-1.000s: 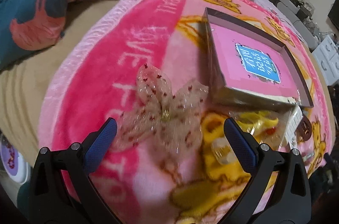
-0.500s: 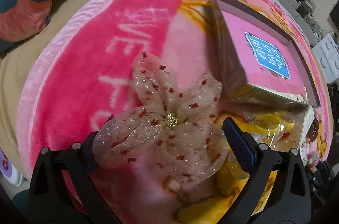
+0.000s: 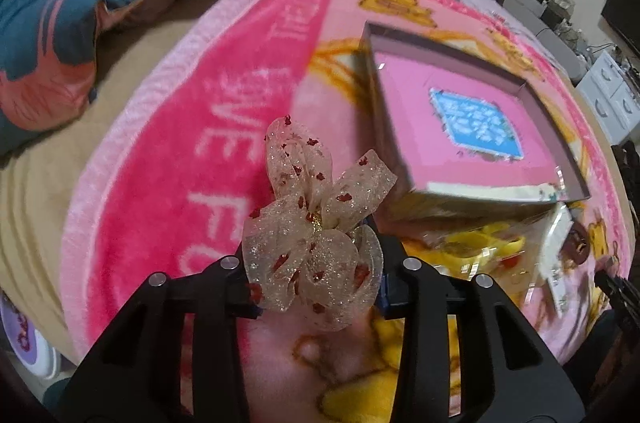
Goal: Organize jewelry
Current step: 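Carry the bow into the pink box and open left tool while right tool drops the pink clip there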
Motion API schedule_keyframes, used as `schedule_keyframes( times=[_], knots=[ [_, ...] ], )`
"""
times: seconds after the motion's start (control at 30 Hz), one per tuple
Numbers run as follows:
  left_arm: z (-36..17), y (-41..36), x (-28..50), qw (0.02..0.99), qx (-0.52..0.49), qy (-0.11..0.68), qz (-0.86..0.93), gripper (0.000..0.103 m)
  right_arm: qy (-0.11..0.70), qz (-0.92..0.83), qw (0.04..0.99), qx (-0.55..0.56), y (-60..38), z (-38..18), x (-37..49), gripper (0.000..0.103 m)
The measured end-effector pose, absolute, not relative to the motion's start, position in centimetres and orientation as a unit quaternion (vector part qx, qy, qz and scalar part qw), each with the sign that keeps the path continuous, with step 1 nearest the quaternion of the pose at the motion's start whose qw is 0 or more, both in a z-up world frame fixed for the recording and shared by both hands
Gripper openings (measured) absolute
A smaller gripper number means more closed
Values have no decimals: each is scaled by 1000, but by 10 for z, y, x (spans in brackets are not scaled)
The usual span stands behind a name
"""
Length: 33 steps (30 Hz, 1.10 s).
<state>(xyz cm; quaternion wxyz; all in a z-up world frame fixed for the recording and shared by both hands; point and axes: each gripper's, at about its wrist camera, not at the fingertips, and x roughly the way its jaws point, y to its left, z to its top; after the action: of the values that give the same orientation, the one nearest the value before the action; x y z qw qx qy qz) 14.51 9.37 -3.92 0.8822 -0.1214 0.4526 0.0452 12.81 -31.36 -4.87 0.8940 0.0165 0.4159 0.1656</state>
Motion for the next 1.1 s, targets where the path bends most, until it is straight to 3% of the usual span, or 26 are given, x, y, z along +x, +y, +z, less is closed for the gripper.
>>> schedule_keyframes(
  times=[0.7, 1.1],
  knots=[
    [52, 24, 178, 913, -108, 393, -17, 30, 320, 217, 922, 17, -311, 52, 171, 31],
    [60, 8, 218, 917, -105, 383, -44, 30, 332, 245, 911, 2, -252, 57, 223, 31]
  ],
)
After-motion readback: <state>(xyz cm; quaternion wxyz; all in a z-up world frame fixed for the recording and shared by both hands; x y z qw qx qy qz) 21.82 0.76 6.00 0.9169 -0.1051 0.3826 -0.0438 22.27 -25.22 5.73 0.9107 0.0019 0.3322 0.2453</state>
